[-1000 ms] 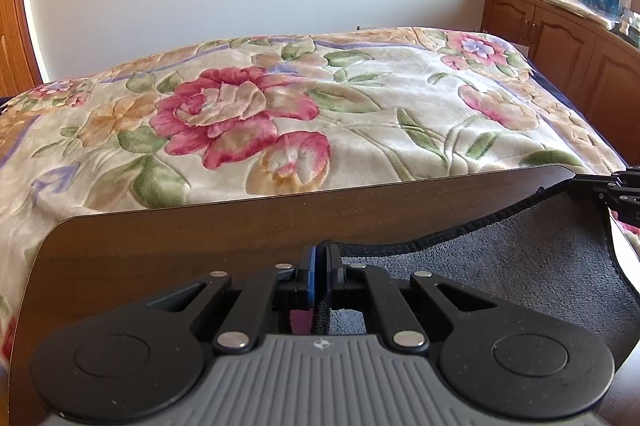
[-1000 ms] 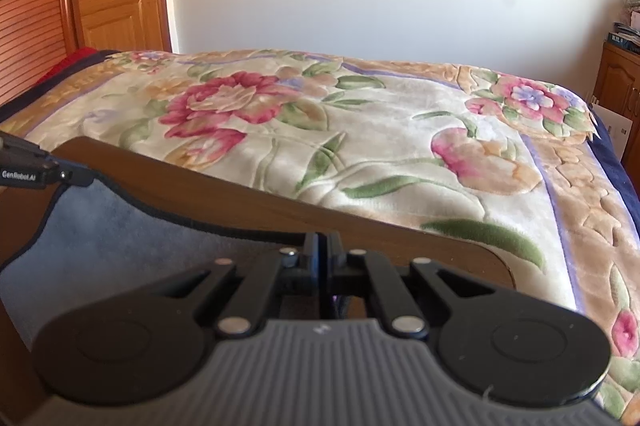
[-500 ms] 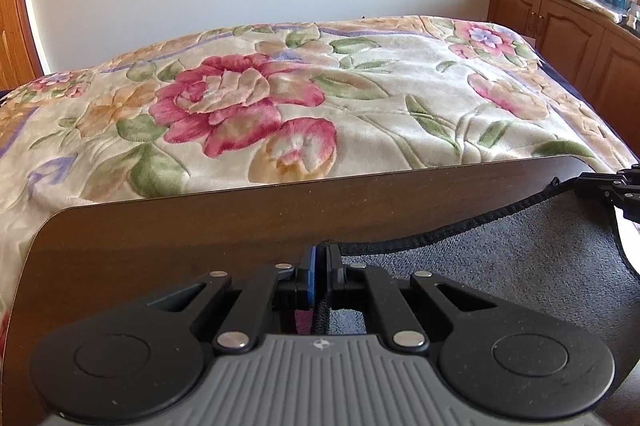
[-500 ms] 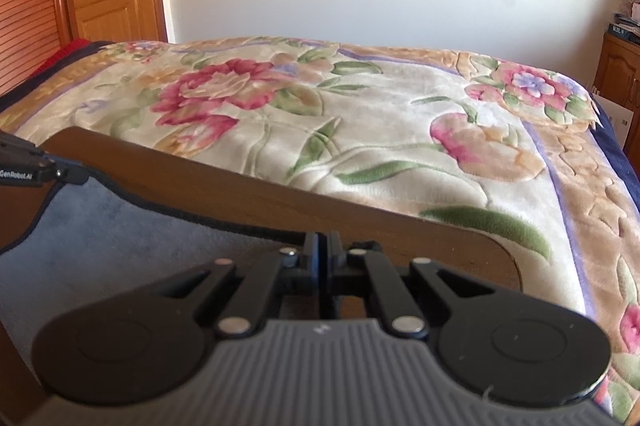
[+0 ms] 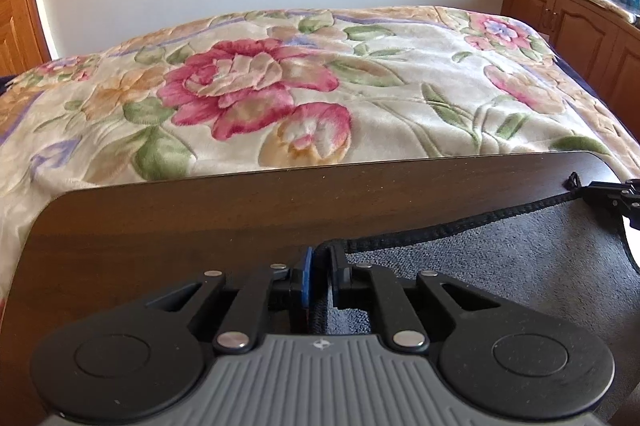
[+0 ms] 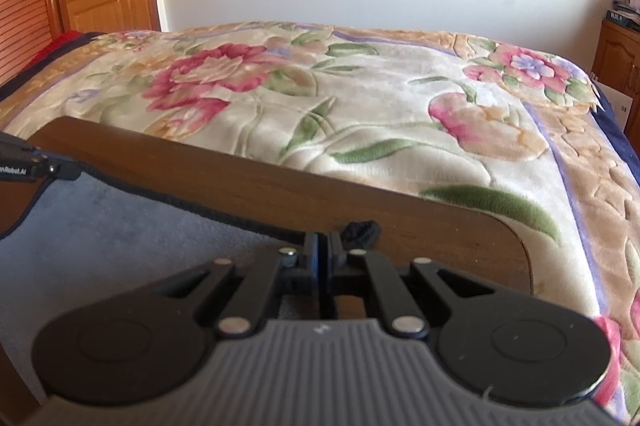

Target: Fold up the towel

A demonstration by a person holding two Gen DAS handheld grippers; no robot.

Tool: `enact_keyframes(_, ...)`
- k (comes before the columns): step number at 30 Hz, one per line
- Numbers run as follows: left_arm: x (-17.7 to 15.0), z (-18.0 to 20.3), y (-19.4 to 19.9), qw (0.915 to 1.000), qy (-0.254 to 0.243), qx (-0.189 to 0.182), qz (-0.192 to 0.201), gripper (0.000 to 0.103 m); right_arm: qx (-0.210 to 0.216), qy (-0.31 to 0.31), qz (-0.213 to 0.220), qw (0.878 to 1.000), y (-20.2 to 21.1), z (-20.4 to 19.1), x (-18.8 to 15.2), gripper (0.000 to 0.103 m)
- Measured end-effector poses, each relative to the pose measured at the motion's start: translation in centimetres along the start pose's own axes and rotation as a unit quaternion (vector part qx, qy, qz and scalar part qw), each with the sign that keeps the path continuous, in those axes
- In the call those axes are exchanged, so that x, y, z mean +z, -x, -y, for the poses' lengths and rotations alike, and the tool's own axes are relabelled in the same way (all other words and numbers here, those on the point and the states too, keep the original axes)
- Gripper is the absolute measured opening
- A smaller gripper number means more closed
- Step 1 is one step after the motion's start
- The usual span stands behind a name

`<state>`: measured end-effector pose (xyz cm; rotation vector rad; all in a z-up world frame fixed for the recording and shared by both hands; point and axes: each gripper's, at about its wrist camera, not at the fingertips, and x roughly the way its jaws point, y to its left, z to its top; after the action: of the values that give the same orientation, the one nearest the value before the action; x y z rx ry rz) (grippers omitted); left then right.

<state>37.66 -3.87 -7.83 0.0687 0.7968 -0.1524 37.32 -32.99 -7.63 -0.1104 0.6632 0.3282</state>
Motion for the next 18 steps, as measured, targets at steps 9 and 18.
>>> enact_keyframes(9,0.1,-0.4,0.5,0.9996,0.012,0.017,0.017,0.068,-0.016,-0.023,0.007,1.0,0.4,0.7,-0.1,0.055)
enact_keyframes(18,0.5,-0.3,3.8,0.9985,0.016,0.036,0.037,0.09,-0.037,-0.031,0.015,0.999,3.4,0.7,0.1,0.061)
